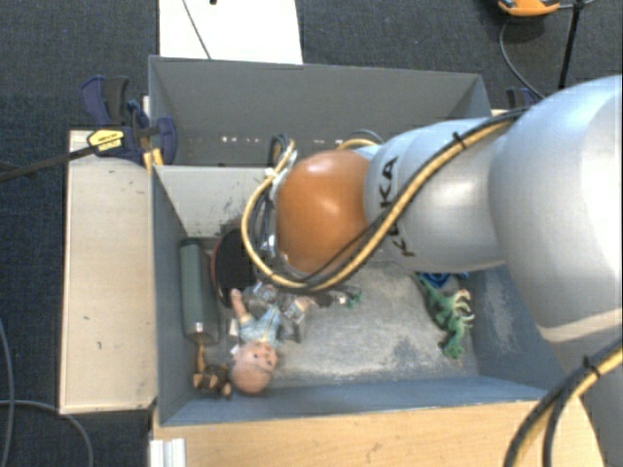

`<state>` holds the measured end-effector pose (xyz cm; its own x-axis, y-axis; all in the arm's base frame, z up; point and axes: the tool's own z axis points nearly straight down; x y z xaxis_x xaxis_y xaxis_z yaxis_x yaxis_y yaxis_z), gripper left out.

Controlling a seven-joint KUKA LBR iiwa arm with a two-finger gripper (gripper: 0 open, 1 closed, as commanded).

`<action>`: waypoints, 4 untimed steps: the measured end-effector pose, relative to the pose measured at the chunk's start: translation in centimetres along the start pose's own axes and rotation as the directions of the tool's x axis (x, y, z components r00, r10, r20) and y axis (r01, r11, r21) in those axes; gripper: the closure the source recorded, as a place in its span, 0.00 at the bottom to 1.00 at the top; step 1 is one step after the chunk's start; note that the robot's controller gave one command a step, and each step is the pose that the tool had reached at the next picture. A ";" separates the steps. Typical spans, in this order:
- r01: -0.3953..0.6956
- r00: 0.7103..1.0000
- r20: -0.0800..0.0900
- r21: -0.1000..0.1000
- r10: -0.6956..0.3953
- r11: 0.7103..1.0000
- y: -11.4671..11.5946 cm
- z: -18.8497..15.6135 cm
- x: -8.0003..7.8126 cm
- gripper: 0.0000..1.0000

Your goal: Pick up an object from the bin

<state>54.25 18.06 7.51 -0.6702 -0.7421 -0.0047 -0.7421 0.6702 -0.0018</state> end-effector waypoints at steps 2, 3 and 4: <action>-0.002 1.000 0.000 -0.001 0.002 1.000 0.0 -0.2 0.0 1.00; -0.004 1.000 -0.003 -0.003 0.004 1.000 0.1 -1.2 0.1 1.00; -0.005 1.000 -0.002 -0.002 0.005 1.000 0.1 -2.6 0.1 1.00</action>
Offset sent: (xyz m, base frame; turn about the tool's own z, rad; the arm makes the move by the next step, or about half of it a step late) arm 0.0000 0.0000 0.0206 0.0000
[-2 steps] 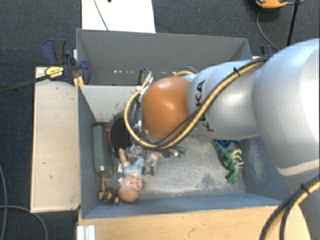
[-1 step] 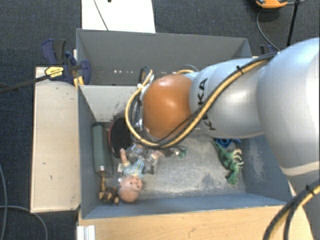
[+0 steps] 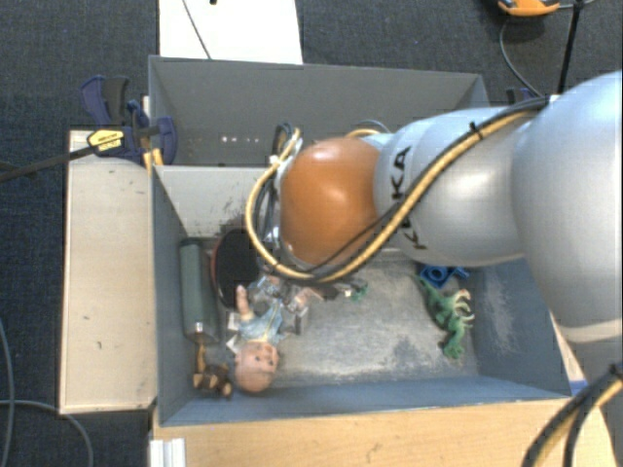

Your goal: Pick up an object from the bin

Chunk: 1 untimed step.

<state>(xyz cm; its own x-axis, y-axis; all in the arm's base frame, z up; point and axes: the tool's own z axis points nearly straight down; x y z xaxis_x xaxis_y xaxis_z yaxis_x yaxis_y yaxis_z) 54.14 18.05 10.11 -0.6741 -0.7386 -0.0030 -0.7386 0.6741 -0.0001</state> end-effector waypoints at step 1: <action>-0.002 1.000 0.002 0.001 0.002 1.000 0.0 -1.0 -0.1 1.00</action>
Offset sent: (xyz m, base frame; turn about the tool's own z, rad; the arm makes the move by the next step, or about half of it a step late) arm -0.0001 0.0000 0.0640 0.0000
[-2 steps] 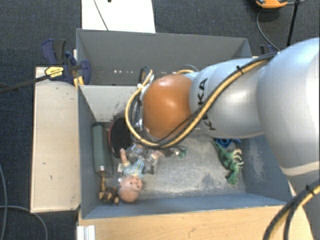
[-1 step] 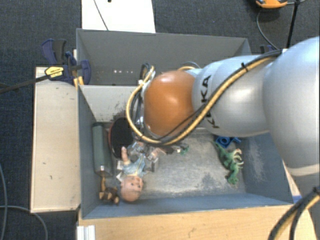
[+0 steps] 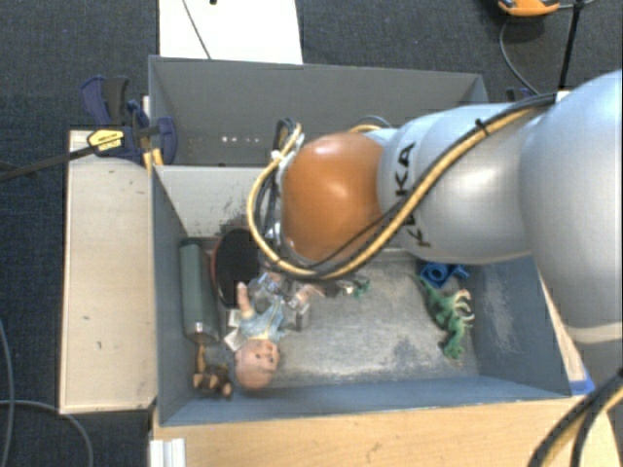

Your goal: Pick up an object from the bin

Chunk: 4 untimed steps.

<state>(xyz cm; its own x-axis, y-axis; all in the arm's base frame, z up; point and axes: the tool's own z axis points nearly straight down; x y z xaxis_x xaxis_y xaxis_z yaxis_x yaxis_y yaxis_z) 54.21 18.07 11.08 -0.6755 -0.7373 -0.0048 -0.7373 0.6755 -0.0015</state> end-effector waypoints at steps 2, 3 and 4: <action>-0.003 1.000 -0.008 -0.005 0.003 1.000 0.1 -2.9 0.1 1.00; -0.003 1.000 -0.005 -0.003 0.003 1.000 0.1 -4.8 0.1 1.00; -0.003 1.000 -0.003 -0.002 0.003 1.000 0.0 -6.4 0.0 1.00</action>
Offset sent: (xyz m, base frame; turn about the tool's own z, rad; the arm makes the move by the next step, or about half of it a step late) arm -0.0001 0.0000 0.0732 0.0000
